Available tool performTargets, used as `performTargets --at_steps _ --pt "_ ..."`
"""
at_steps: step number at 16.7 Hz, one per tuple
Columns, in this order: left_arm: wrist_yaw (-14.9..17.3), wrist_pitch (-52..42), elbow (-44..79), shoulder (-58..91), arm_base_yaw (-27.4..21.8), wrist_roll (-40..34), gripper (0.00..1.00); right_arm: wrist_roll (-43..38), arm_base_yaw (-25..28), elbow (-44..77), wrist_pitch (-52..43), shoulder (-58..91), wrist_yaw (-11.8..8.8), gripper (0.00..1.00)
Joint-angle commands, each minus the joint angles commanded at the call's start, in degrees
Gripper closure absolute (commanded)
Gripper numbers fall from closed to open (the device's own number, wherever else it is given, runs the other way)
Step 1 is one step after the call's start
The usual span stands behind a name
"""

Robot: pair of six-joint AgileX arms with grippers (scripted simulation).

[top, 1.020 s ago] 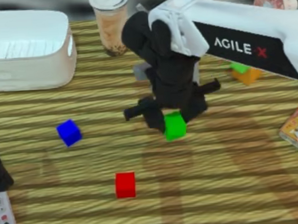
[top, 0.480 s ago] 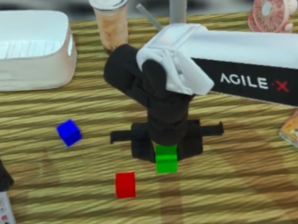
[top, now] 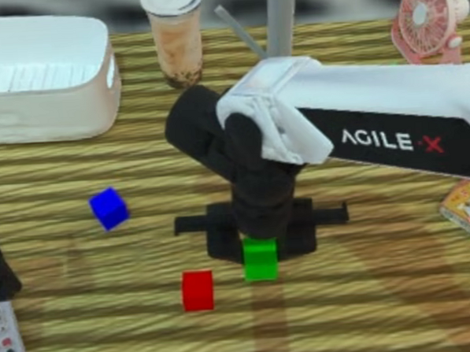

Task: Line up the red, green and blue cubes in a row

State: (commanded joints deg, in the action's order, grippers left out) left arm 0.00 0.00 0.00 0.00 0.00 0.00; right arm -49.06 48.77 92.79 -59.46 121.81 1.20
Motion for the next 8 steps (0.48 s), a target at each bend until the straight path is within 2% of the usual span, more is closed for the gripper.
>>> performTargets --at_steps 4,8 --pt "0.0 0.0 0.0 0.0 0.0 0.0 0.00 -0.3 0.2 -5.1 8.3 2.7 0.2 1.00" --pt "0.0 0.0 0.0 0.0 0.0 0.0 0.00 -0.4 0.3 -6.1 9.7 3.4 0.3 1.00"
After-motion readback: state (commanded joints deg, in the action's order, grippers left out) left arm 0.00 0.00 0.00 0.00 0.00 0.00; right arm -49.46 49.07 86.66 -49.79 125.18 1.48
